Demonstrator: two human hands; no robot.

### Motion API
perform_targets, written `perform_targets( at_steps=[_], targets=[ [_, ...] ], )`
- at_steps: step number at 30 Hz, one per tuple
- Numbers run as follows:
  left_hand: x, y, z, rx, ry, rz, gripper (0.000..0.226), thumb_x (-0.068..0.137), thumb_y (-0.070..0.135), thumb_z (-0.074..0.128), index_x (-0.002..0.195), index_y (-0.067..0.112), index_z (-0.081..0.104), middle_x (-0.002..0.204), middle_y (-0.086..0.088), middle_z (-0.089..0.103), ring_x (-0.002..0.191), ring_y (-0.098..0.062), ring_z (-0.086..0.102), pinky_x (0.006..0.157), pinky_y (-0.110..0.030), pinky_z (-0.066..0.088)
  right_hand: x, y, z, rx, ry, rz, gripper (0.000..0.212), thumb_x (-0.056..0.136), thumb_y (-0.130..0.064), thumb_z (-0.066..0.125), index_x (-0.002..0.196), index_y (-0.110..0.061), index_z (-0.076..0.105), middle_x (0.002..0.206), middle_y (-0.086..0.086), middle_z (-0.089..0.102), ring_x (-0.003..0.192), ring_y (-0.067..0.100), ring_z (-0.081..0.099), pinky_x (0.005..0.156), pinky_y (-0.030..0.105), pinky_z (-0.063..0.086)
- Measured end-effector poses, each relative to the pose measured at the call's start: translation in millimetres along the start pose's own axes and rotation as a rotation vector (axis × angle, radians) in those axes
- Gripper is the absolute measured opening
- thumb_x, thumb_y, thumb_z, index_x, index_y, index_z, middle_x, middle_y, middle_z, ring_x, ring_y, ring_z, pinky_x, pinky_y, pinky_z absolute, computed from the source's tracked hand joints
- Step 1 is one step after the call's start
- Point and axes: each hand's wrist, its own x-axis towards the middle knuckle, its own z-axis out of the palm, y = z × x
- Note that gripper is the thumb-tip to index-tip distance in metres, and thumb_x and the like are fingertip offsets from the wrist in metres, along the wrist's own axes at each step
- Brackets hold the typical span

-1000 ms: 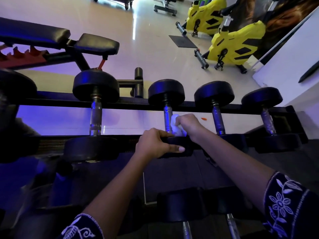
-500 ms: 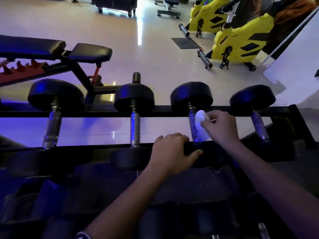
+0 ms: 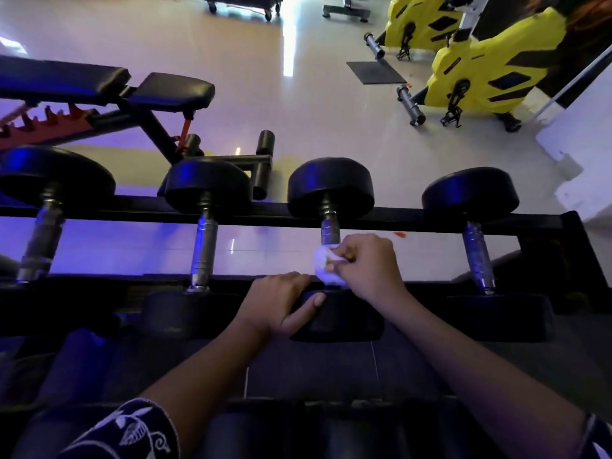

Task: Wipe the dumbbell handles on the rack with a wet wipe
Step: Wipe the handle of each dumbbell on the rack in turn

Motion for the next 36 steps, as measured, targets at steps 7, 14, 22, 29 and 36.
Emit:
perform_targets(
  at_steps=[7,14,22,29,36],
  targets=[
    [0,1,0,-0.043,0.055,0.003,0.053,0.088,0.060,0.029,0.074,0.014,0.050,0.070,-0.002,0.057,0.062,-0.028,0.056,0.050,-0.034,0.040,32,-10,10,-0.072,0.121,0.021,0.012,0.078,-0.019,0.066,0.072,-0.021,0.055,0.080,0.004,0.061,0.073,0.024,0.056,0.055,0.026,0.035],
    [0,-1,2,-0.068,0.067,0.020,0.050,0.090,0.059,0.029,0.074,0.016,0.051,0.069,0.000,0.056,0.062,-0.026,0.057,0.049,-0.034,0.043,19,-9,3,-0.056,0.087,0.046,0.005,0.075,-0.012,0.067,0.069,-0.013,0.066,0.069,0.003,0.066,0.069,0.022,0.061,0.059,0.026,0.043],
    [-1,1,1,-0.066,0.099,0.028,0.049,0.090,0.058,0.031,0.080,0.018,0.058,0.073,0.001,0.062,0.067,-0.025,0.060,0.051,-0.029,0.039,5,-12,4,-0.139,0.032,0.117,0.009,0.075,-0.020,0.071,0.070,-0.014,0.067,0.075,0.005,0.067,0.073,0.023,0.062,0.063,0.024,0.045],
    [-3,2,2,-0.057,0.118,-0.002,0.054,0.089,0.062,0.025,0.071,0.016,0.048,0.066,0.004,0.050,0.060,-0.026,0.055,0.051,-0.034,0.040,34,-14,6,0.015,0.194,0.057,0.008,0.076,-0.006,0.067,0.073,-0.009,0.073,0.071,0.008,0.070,0.064,0.019,0.059,0.051,0.015,0.032],
    [-1,1,3,-0.071,0.099,-0.014,0.052,0.088,0.064,0.024,0.072,0.019,0.047,0.068,0.003,0.054,0.062,-0.026,0.055,0.052,-0.036,0.043,7,6,0,0.106,-0.044,0.279,0.010,0.074,-0.001,0.061,0.076,-0.010,0.066,0.070,0.004,0.062,0.064,0.016,0.055,0.056,0.022,0.040]
  ],
)
